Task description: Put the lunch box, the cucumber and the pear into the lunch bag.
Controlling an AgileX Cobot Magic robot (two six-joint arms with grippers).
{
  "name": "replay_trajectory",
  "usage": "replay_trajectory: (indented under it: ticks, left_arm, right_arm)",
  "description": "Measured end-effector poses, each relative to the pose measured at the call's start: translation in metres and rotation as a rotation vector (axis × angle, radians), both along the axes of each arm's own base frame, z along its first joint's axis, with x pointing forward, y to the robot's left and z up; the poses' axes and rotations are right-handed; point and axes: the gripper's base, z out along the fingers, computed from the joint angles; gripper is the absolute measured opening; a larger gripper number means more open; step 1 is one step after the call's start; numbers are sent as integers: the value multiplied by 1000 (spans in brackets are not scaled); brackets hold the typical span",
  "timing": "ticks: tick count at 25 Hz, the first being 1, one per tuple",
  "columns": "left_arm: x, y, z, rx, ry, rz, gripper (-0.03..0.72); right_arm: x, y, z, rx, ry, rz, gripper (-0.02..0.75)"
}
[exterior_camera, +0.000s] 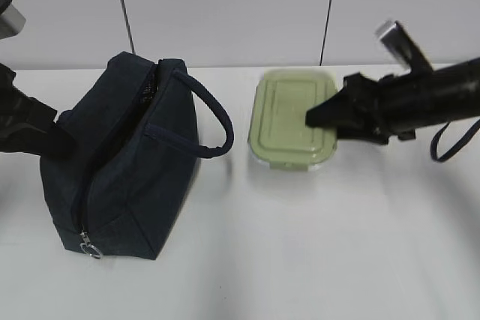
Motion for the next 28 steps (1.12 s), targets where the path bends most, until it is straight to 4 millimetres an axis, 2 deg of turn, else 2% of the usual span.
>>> replay_trajectory:
  ticks: [2, 5, 7, 10, 14, 16, 18, 20, 23, 25, 28]
  left_arm:
    - [0, 0, 0, 0, 0, 0, -15]
    - [0, 0, 0, 0, 0, 0, -15]
    - [0, 0, 0, 0, 0, 0, -15]
    - [0, 0, 0, 0, 0, 0, -15]
    - [0, 0, 0, 0, 0, 0, -15]
    - [0, 0, 0, 0, 0, 0, -15]
    - [0, 0, 0, 0, -2, 1, -15]
    - [0, 0, 0, 1, -3, 2, -15]
    - [0, 0, 0, -5, -4, 5, -15]
    - [1, 0, 1, -9, -6, 8, -15]
    - [1, 0, 1, -11, -7, 10, -15]
  right_arm:
    - [2, 8, 32, 21, -67, 35, 356]
    - [6, 39, 72, 59, -147, 111, 356]
    - [7, 71, 93, 73, -196, 181, 356]
    - [7, 120, 108, 82, -235, 262, 356]
    - [17, 169, 94, 49, -215, 293, 356]
    - [25, 178, 74, 5, -179, 293, 356]
    - [31, 179, 57, -64, -133, 286, 356]
    - [33, 171, 43, -193, -96, 280, 356]
    - [33, 160, 33, -333, -19, 259, 356]
    - [32, 158, 29, -362, 13, 247, 356]
    - [30, 169, 22, -360, 40, 247, 356]
